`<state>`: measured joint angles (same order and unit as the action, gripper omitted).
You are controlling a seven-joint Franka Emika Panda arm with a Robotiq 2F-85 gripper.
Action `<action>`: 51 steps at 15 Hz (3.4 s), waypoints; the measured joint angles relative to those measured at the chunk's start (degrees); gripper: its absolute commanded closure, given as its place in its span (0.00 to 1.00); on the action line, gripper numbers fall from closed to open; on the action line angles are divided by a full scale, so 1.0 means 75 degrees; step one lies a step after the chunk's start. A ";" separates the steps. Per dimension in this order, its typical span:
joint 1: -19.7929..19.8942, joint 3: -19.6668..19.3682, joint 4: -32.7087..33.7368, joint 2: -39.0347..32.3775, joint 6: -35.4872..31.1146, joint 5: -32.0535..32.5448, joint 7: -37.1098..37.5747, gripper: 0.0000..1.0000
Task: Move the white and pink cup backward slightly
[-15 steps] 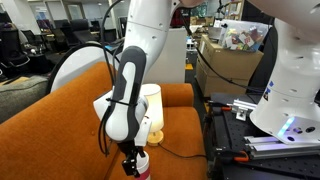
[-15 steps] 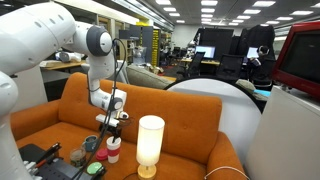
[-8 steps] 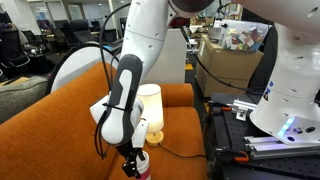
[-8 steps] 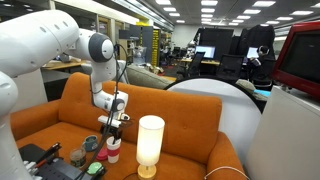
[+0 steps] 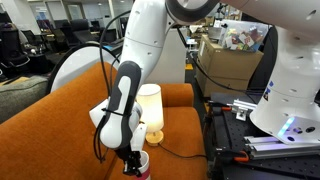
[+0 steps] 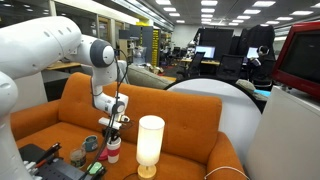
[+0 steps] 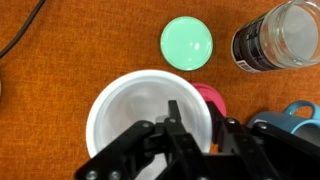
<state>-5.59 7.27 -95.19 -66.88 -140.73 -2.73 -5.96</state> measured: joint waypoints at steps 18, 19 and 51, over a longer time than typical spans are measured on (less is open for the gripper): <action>-0.0251 -0.0692 0.0016 0.0306 0.0249 0.0908 0.0276 0.97; -0.0305 -0.0691 -0.0024 0.0319 0.0253 0.1033 0.0248 0.97; -0.1045 -0.0613 -0.2074 0.1048 -0.0375 0.2408 -0.0103 0.63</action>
<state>-13.42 2.67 -110.75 -59.02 -143.54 15.33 -6.73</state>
